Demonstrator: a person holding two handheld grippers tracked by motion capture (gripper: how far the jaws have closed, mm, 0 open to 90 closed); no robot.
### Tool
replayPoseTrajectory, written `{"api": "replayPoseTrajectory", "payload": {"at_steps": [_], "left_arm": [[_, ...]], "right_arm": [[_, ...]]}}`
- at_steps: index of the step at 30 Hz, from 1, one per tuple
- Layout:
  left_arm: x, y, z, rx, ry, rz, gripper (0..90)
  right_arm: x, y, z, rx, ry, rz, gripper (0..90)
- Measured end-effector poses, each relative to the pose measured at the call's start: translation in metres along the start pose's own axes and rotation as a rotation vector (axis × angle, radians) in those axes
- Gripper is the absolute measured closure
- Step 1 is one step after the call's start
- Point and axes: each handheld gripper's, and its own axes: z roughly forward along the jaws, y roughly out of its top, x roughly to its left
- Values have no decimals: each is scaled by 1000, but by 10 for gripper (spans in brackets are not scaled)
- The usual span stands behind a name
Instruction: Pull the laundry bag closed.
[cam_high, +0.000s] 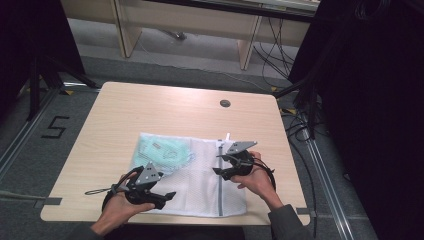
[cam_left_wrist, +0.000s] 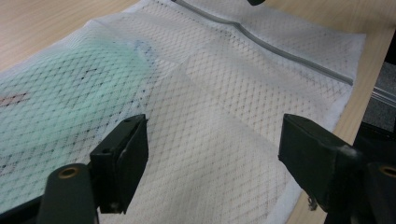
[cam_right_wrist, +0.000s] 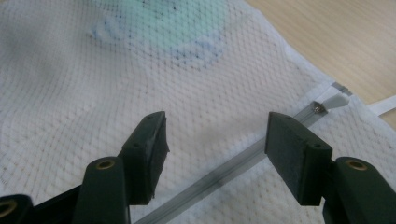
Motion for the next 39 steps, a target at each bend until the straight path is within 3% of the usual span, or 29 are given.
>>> {"api": "replayPoseTrajectory", "payload": {"at_steps": [3, 4, 7, 8, 9, 16, 17, 18, 20, 21, 22, 30, 31, 32, 33, 34, 35, 37, 38, 39], "left_arm": [[1, -1, -3, -4, 3, 13, 237], [0, -1, -4, -1, 4, -1, 237], [-1, -3, -7, -9, 11, -4, 237], [0, -3, -8, -6, -2, -1, 237], [0, -4, -10, -14, 6, -1, 236], [1, -8, -17, -9, 23, -5, 232], [0, -10, -19, -12, 25, -11, 231], [0, -10, -20, -16, 26, -4, 230], [-1, -11, -20, -17, 20, -13, 230], [-1, -11, -22, -14, 25, -9, 230], [-1, -12, -22, -21, 23, -12, 230], [-3, -17, -30, -1, 24, -1, 229], [-3, -18, -30, -12, 17, -7, 228], [-3, -18, -32, -12, 22, -5, 226], [-3, -19, -34, -13, 22, -16, 225], [-2, -20, -35, -22, 22, -23, 224], [-2, -20, -38, -7, 32, -19, 221], [-1, -22, -39, -11, 37, -32, 221], [0, -23, -40, -14, 36, -11, 221], [-1, -24, -39, -26, 38, -28, 221]], "right_arm": [[5, -6, -3, -19, -8, 22, 382], [5, -6, -6, 10, 2, 22, 379], [8, -12, -9, -15, -1, 27, 368], [8, -14, -12, 10, 3, 23, 364], [12, -19, -14, -10, 4, 52, 360], [15, -32, -22, 2, 4, 51, 331], [15, -35, -22, -15, -9, 47, 330], [16, -35, -26, 29, 7, 63, 328], [17, -39, -26, 0, 0, 73, 326], [18, -39, -28, 28, 2, 67, 325], [19, -41, -25, -9, -5, 64, 321], [28, -51, -31, 19, -15, 52, 299], [31, -52, -33, 25, -12, 72, 298], [31, -54, -33, 16, -15, 51, 295], [34, -55, -35, 28, -5, 79, 294], [33, -56, -38, 45, 1, 54, 291], [35, -60, -38, 18, -10, 44, 287], [35, -61, -40, 26, -4, 41, 285], [37, -62, -41, 26, -3, 54, 285], [38, -64, -42, 16, -4, 57, 284]]}}
